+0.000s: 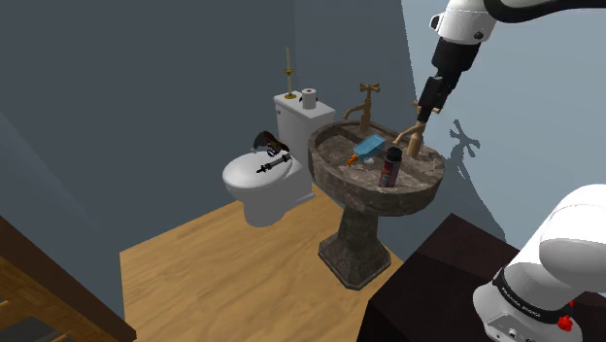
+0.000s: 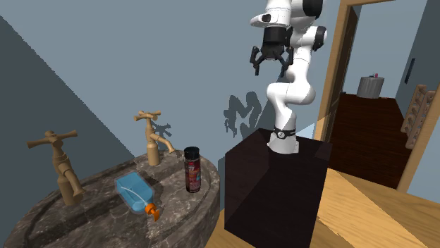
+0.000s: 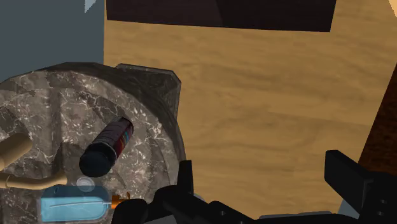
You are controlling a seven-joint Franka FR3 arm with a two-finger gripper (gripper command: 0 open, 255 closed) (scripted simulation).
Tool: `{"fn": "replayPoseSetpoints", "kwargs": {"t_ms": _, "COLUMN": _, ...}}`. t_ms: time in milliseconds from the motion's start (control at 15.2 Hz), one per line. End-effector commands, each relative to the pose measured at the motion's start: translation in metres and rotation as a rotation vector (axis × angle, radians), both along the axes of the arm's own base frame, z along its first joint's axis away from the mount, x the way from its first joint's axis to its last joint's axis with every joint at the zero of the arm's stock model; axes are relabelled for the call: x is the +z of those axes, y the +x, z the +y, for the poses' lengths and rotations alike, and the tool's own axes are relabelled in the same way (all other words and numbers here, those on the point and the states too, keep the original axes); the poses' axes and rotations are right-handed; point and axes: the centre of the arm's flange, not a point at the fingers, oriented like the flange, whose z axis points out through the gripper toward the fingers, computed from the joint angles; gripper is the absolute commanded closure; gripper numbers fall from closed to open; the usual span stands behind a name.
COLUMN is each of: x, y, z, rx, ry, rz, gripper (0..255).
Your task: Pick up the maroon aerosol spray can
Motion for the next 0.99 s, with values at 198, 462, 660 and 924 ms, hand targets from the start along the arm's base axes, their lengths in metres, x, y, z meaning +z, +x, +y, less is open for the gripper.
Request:
{"fn": "replayPoseSetpoints", "kwargs": {"t_ms": 198, "x": -0.027, "y": 0.016, "z": -0.026, "rx": 0.009, "ry": 0.006, "rz": 0.004, "gripper": 0}}
{"fn": "replayPoseSetpoints", "kwargs": {"t_ms": 462, "x": -0.064, "y": 0.036, "z": -0.059, "rx": 0.02, "ry": 0.014, "rz": 0.009, "gripper": 0}}
{"fn": "replayPoseSetpoints", "kwargs": {"t_ms": 660, "x": -0.091, "y": 0.052, "z": -0.084, "rx": 0.029, "ry": 0.019, "rz": 0.013, "gripper": 0}}
{"fn": "replayPoseSetpoints", "kwargs": {"t_ms": 924, "x": -0.128, "y": 0.073, "z": -0.117, "rx": 0.04, "ry": 0.027, "rz": 0.018, "gripper": 0}}
